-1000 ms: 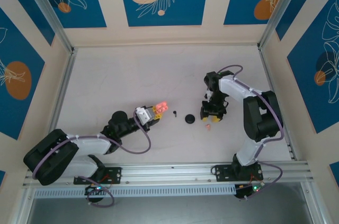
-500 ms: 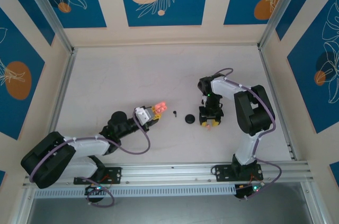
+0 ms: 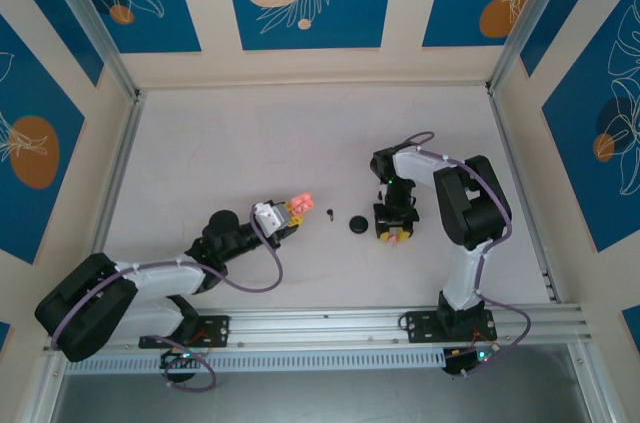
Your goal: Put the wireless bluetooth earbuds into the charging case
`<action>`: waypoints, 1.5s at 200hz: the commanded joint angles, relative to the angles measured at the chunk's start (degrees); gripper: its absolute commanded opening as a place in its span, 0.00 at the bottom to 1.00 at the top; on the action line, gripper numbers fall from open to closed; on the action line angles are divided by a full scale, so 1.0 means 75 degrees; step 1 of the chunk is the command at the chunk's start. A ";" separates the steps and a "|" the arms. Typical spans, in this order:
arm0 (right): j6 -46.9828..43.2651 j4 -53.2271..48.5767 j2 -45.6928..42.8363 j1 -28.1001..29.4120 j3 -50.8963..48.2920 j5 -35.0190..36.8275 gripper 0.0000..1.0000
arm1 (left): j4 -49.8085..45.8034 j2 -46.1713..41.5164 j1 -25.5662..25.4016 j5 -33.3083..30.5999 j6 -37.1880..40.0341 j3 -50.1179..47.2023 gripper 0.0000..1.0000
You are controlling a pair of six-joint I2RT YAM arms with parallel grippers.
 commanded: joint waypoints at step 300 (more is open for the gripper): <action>0.1084 0.5619 -0.5240 0.2683 -0.2382 0.1536 0.27 | 0.3503 0.4064 -0.0885 -0.0164 -0.0550 0.0996 0.09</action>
